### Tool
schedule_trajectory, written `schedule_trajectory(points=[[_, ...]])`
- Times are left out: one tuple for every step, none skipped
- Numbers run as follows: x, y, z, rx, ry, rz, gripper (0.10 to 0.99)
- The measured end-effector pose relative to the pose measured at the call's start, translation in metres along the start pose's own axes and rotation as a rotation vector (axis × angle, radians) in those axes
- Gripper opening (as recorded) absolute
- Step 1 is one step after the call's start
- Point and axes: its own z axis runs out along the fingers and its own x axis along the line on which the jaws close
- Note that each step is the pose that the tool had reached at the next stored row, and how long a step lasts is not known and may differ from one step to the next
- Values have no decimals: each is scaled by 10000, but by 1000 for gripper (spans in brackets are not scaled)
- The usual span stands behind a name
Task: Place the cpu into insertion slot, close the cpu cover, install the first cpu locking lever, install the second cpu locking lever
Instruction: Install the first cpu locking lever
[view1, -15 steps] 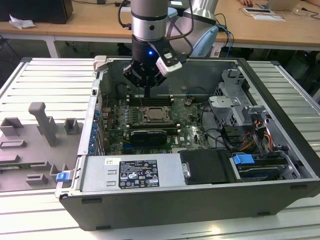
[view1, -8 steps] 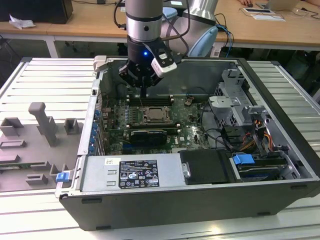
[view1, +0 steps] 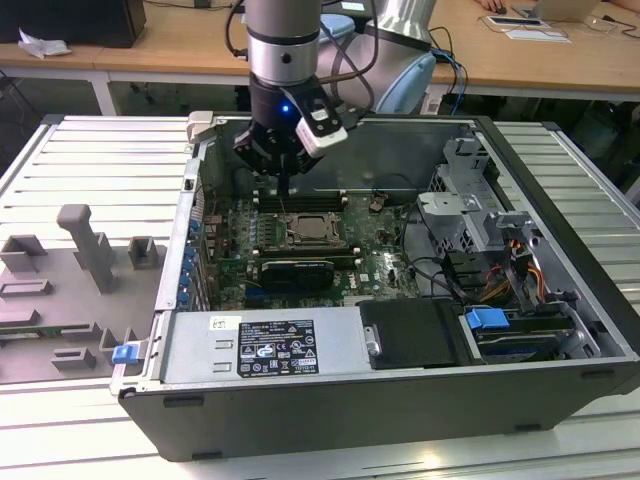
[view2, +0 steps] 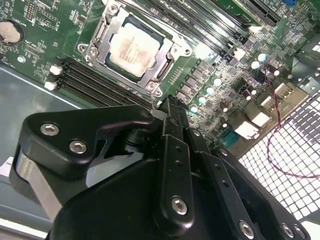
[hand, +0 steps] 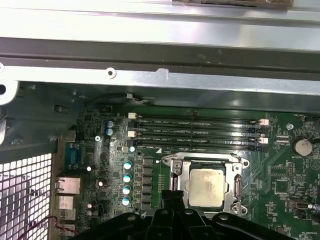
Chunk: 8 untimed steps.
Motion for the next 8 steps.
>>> schedule_trajectory(points=[[3, 0, 1, 0, 0, 0, 106], [7, 0, 1, -1, -1, 0, 106], [10, 0, 1, -1, -1, 0, 106], [18, 0, 1, -1, -1, 0, 106], [24, 1, 2, -1, -1, 0, 106], [29, 1, 2, -1, 0, 0, 106], [34, 1, 2, 0, -1, 0, 106], [41, 1, 3, 0, 0, -1, 106]])
